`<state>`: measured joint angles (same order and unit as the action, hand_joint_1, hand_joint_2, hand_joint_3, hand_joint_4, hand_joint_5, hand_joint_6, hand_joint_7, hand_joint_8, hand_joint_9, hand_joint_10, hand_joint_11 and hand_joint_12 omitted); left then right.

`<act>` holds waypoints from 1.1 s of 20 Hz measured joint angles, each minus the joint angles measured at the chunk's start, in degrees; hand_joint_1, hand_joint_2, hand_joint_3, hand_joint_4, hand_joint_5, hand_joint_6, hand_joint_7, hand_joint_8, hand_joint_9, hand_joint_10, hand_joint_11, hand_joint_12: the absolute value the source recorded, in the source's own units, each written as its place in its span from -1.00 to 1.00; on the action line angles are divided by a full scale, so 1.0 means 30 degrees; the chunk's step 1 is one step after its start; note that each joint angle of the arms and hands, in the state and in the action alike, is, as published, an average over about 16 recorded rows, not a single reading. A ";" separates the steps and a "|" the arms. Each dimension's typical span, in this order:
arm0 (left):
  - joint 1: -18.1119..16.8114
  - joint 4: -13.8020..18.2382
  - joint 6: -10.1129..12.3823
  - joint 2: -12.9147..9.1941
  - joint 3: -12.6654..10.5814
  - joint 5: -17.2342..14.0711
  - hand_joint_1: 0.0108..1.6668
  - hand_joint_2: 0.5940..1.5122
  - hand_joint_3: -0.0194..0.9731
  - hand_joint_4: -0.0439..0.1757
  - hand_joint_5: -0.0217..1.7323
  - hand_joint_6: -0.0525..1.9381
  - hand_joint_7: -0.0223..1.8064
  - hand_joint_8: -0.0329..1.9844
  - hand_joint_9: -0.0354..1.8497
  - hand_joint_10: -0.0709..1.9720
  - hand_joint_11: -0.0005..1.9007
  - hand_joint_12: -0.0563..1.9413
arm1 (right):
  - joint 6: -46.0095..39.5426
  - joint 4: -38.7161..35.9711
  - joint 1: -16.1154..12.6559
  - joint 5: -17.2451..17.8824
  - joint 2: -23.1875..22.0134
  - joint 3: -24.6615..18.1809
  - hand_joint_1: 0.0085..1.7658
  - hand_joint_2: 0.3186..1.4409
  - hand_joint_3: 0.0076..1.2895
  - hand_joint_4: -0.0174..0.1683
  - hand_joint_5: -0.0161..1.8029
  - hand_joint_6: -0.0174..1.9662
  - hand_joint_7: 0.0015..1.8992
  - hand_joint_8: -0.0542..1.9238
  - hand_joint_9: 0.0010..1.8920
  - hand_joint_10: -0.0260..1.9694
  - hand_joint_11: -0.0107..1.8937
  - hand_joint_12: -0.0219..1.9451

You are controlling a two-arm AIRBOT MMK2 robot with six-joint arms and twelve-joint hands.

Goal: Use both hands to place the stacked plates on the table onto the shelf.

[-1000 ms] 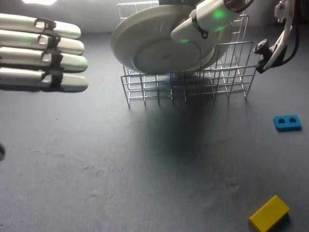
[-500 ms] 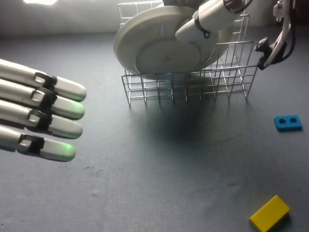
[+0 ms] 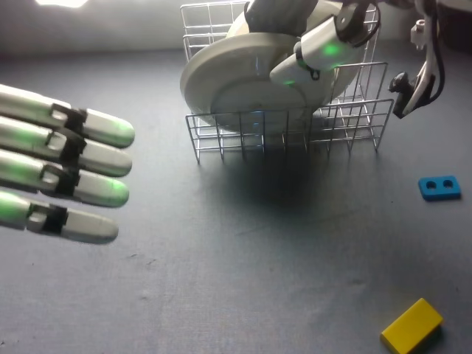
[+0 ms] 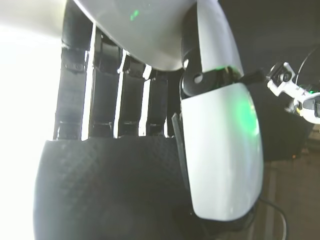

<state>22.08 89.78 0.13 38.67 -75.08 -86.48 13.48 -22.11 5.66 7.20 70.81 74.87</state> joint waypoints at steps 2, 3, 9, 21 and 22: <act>0.0097 -0.0231 -0.0346 0.0005 0.0091 0.0049 -0.99 0.30 -0.95 -0.54 -0.88 -0.93 -0.90 -0.96 -0.94 -0.91 -0.98 -0.94 | 0.0233 0.0001 0.0154 0.0156 0.0039 0.0018 0.36 0.25 -0.99 -0.84 -0.01 0.04 0.07 -0.27 0.15 -0.96 -0.29 0.15; 0.0126 -0.0319 -0.0503 0.0007 0.0137 0.0082 -0.99 0.30 -0.95 -0.54 -0.88 -0.93 -0.91 -0.96 -0.94 -0.91 -0.98 -0.94 | 0.0336 0.0002 0.0220 0.0227 0.0056 0.0026 0.36 0.26 -0.99 -0.86 -0.02 0.02 0.07 -0.32 0.14 -0.96 -0.30 0.15; 0.0131 -0.0616 -0.1040 0.0015 0.0412 0.0203 -0.99 0.31 -0.95 -0.54 -0.88 -0.93 -0.91 -0.96 -0.94 -0.91 -0.98 -0.94 | 0.0744 0.0013 0.0511 0.0585 0.0135 0.0038 0.36 0.26 -0.99 -0.92 -0.05 -0.29 0.04 -0.66 0.05 -0.96 -0.36 0.16; -0.0018 -0.0500 -0.1270 0.0002 0.0616 0.0001 -0.99 0.32 -0.95 -0.54 -0.89 -0.93 -0.92 -0.96 -0.94 -0.91 -0.98 -0.94 | 0.0665 -0.0156 -0.0191 0.0963 -0.0395 -0.0440 0.31 0.23 -0.99 -0.86 -0.20 -0.95 -0.18 -0.93 -0.20 -0.96 -0.63 0.16; -0.0002 -0.0461 -0.1288 0.0002 0.0611 -0.0010 -0.99 0.33 -0.95 -0.54 -0.89 -0.93 -0.92 -0.96 -0.94 -0.91 -0.98 -0.94 | 0.0705 -0.0255 -0.0293 0.1060 -0.0528 -0.0607 0.30 0.23 -0.99 -0.86 -0.21 -0.95 -0.20 -0.93 -0.22 -0.96 -0.65 0.17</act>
<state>22.08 88.39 -3.73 38.67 -73.25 -86.51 15.60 -22.88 4.78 10.38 69.23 73.05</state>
